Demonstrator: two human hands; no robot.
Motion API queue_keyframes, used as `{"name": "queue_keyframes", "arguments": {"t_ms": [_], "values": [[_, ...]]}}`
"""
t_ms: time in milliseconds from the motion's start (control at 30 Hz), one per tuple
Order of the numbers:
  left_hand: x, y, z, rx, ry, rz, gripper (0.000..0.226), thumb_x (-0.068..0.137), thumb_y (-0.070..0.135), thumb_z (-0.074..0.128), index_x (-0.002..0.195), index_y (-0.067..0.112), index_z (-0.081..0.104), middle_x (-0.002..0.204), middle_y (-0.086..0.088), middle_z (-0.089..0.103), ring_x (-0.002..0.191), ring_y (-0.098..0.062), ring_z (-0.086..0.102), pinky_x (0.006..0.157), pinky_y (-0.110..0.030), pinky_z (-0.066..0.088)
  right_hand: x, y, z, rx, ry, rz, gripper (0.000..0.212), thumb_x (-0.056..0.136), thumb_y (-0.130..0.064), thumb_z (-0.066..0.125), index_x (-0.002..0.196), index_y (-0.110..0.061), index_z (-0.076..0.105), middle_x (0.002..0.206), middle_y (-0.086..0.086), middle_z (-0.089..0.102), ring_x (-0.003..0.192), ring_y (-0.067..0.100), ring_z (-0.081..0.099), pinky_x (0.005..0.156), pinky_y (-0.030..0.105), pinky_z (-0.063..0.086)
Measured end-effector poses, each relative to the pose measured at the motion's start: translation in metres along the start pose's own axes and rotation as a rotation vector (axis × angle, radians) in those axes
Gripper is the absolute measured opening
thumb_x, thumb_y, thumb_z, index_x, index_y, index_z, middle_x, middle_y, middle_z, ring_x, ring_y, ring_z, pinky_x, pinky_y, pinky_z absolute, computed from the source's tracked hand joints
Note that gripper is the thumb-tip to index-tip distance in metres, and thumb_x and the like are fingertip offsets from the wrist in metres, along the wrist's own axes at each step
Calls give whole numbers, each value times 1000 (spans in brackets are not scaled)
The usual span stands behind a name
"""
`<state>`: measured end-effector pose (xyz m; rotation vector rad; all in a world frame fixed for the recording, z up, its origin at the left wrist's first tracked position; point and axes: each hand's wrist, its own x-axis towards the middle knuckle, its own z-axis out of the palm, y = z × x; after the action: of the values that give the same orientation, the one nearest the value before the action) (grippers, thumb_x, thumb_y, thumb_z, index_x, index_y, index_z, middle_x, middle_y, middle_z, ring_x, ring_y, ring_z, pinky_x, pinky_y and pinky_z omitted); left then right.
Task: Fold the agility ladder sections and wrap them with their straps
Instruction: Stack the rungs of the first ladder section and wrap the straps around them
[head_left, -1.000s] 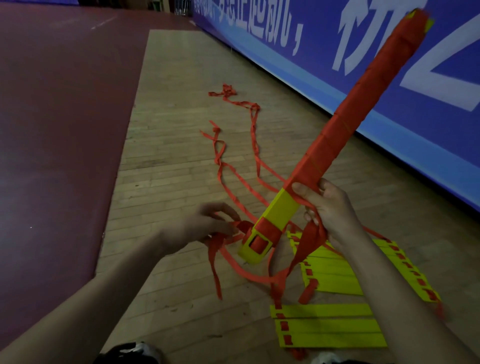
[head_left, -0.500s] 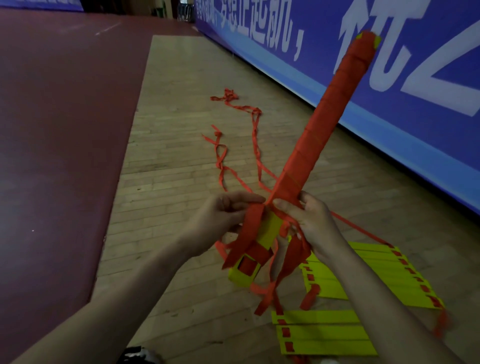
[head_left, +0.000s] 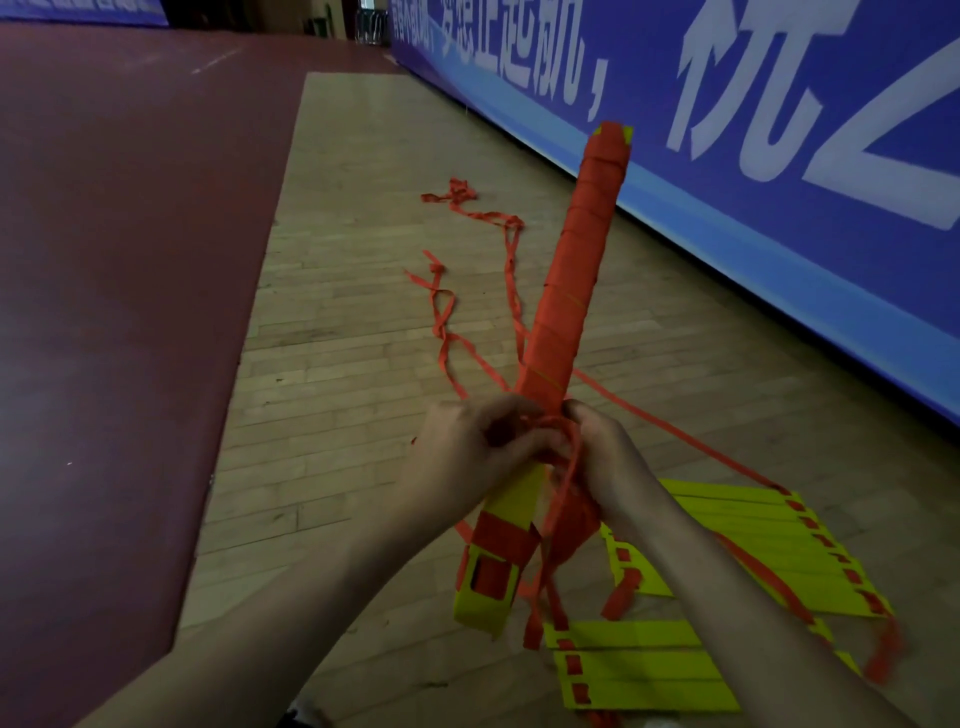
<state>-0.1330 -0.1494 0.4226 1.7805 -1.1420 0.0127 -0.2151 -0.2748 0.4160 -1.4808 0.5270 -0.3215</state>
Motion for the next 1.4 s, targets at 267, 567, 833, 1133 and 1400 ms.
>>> {"name": "queue_keyframes", "arguments": {"t_ms": [267, 567, 833, 1133, 1400], "values": [[5, -1, 1, -513, -5, -229, 31, 67, 18, 81, 97, 27, 74, 93, -1, 47, 83, -9, 50, 77, -31, 47, -7, -13, 1, 134, -31, 5, 10, 95, -6, 49, 94, -15, 54, 38, -7, 44, 26, 3, 30, 33, 17, 24], [1, 21, -7, -746, -460, -769, 29, 80, 40, 68, 90, 13, 70, 87, -12, 71, 64, -27, 63, 57, -31, 55, -12, -28, -3, 358, -121, 59, 14, 93, -9, 40, 96, -11, 53, 45, -4, 58, 22, 7, 36, 33, 12, 27], [0, 5, -5, -431, -438, -621, 27, 81, 24, 75, 96, 3, 69, 71, -7, 63, 60, -22, 58, 55, -29, 50, -9, -23, -35, -143, -157, 6, 27, 66, -24, 74, 88, -8, 72, 77, 3, 74, 64, 10, 67, 59, 20, 53], [-6, 4, 10, -143, -277, -476, 25, 86, 33, 69, 85, 8, 70, 72, -14, 70, 49, -16, 62, 44, -27, 49, -26, -38, -42, -152, -217, 36, 7, 85, -11, 65, 79, -12, 60, 48, -1, 57, 31, 1, 45, 32, 12, 31], [-6, 16, 17, -502, -194, -728, 28, 88, 27, 66, 83, 0, 68, 73, -18, 67, 56, -26, 60, 53, -31, 52, -23, -29, -32, -284, -177, 44, 30, 86, -26, 66, 61, -13, 58, 34, -8, 43, 28, 3, 38, 34, 16, 28]]}}
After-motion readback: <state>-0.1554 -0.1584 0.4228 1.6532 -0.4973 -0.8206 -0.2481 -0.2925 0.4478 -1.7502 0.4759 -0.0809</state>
